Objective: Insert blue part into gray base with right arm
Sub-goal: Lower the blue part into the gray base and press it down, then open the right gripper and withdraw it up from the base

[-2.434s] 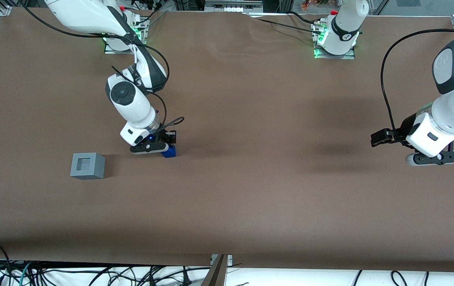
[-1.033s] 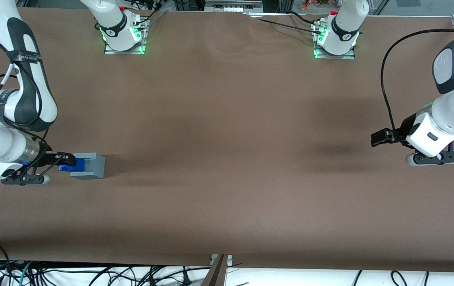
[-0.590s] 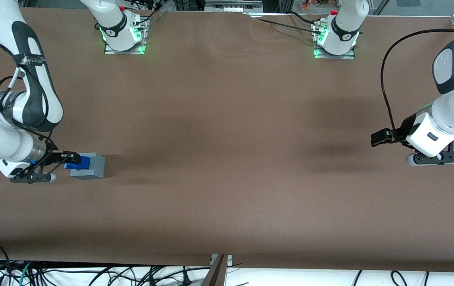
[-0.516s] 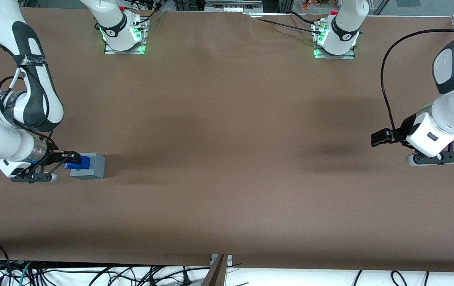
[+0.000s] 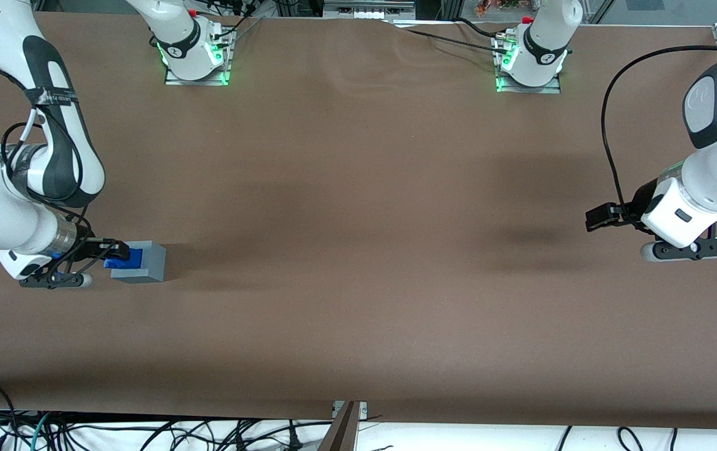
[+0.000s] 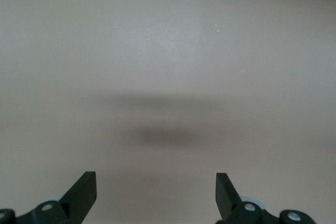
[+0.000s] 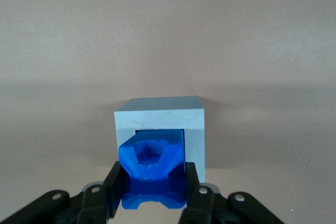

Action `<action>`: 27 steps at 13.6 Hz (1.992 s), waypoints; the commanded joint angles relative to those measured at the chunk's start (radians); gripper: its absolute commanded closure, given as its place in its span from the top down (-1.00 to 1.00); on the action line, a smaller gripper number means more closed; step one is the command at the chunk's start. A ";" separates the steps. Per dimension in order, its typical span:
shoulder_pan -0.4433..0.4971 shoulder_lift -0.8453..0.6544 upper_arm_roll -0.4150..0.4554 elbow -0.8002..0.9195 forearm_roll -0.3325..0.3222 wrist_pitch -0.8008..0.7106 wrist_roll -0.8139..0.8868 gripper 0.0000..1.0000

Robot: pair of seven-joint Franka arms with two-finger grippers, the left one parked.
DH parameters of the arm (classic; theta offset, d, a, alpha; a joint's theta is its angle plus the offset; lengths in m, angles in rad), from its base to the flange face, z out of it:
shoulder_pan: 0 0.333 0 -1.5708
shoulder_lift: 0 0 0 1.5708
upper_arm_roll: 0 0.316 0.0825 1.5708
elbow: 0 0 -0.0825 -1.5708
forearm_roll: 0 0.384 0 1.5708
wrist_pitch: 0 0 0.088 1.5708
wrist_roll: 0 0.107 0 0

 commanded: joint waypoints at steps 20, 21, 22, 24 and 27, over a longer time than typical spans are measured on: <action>0.032 -0.430 0.055 -0.032 0.011 -0.366 0.055 0.98; 0.032 -0.432 0.055 -0.035 0.011 -0.368 0.055 0.98; 0.032 -0.429 0.055 -0.022 0.011 -0.375 0.052 0.98; 0.032 -0.421 0.055 0.013 0.011 -0.384 0.042 0.98; 0.040 -0.408 0.057 0.044 0.008 -0.433 0.044 0.98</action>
